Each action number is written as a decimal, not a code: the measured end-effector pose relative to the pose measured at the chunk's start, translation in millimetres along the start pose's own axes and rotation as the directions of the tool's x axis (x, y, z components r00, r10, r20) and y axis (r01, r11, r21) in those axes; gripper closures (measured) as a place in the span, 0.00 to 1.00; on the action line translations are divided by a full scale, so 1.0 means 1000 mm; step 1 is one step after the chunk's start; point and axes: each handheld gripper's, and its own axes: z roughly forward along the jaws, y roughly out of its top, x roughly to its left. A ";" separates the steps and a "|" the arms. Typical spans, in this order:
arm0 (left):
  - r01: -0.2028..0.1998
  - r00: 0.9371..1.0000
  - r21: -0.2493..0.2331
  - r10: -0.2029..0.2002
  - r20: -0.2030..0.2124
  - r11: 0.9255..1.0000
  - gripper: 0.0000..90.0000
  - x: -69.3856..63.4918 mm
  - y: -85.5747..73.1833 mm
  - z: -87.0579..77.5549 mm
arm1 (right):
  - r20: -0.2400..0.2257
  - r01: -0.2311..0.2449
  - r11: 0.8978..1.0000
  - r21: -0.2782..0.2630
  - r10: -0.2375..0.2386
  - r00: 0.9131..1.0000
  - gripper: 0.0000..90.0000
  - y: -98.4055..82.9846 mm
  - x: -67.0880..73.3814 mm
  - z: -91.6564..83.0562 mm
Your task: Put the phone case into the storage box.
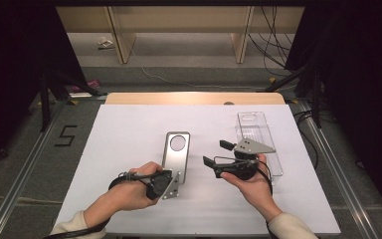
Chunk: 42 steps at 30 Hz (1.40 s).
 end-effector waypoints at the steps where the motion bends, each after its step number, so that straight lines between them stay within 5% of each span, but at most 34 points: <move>1: -0.003 1.000 -0.001 0.003 0.003 1.000 0.98 0.000 0.001 0.000 | -0.002 -0.002 1.000 0.004 0.002 1.000 0.18 0.000 0.000 0.002; 15: -0.031 0.999 -0.003 0.032 0.015 0.999 0.98 -0.004 0.013 0.002 | -0.015 -0.073 0.996 0.042 0.074 0.997 0.19 -0.002 -0.007 0.024; 42: -0.060 0.998 -0.006 0.060 0.019 0.998 0.98 -0.008 0.020 0.002 | 0.000 -0.117 0.987 0.108 0.118 0.993 0.26 0.000 -0.016 0.059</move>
